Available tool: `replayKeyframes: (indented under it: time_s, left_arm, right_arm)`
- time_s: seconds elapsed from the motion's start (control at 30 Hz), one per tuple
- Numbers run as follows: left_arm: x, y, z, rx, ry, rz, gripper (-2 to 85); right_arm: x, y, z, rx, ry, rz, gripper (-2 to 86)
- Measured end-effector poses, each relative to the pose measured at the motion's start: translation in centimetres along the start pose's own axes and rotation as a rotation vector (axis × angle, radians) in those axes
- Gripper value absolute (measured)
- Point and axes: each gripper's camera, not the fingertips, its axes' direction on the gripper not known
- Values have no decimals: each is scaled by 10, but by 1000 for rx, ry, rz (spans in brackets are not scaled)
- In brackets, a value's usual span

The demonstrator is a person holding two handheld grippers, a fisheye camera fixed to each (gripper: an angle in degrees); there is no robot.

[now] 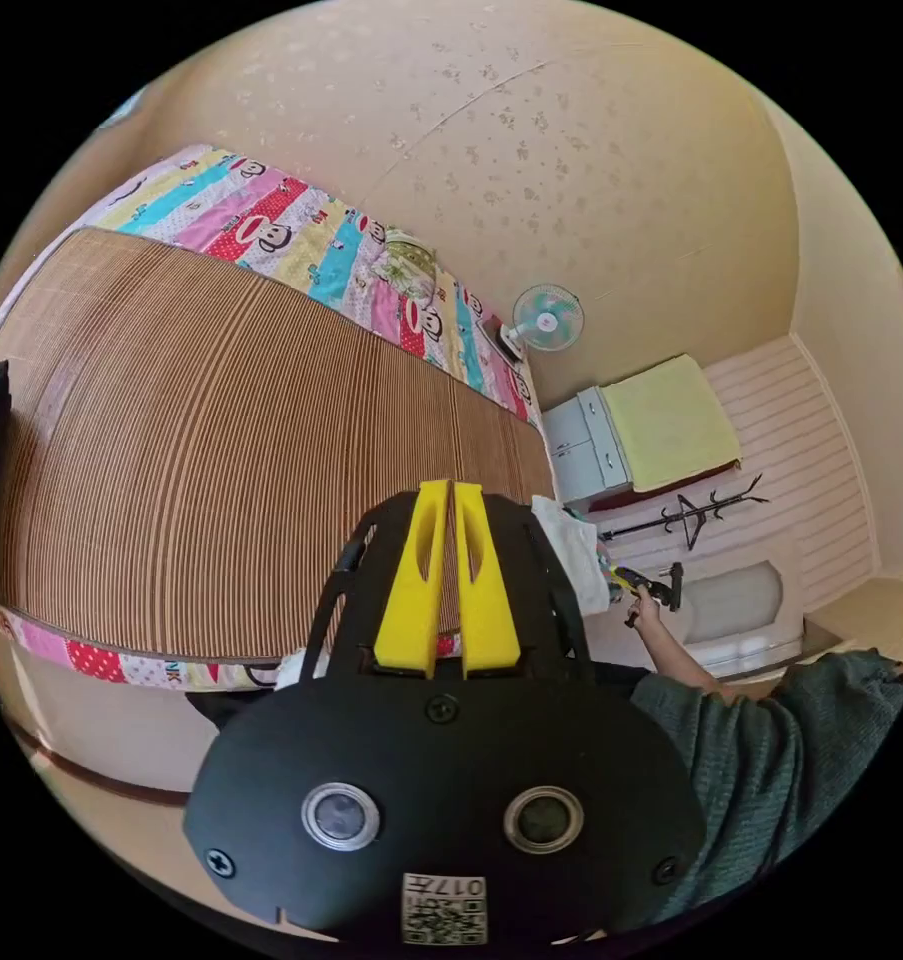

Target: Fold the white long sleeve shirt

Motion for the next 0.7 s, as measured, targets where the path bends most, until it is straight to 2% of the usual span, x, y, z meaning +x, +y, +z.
replayKeyframes:
  time_s: [0.13,0.2,0.33,0.43,0.57,0.7]
  left_arm:
    - [-21,15,1,26,-17,-51,-8]
    - [-29,16,7,23,-9,-57,-3]
    - [-23,3,36,-30,85,-8,30]
    - [-1,-21,92,-188,237,68,69]
    - [52,-43,194,-451,381,175,138]
    - [93,-48,284,-650,512,204,210]
  right_arm:
    - [3,15,-17,66,-58,56,48]
    - [-9,35,-40,139,-125,-9,33]
    - [-51,94,-88,295,-344,-301,18]
    - [-82,132,-103,345,-569,-500,15]
    - [-116,160,-98,336,-888,-624,12]
    - [-167,186,-99,309,-856,-774,10]
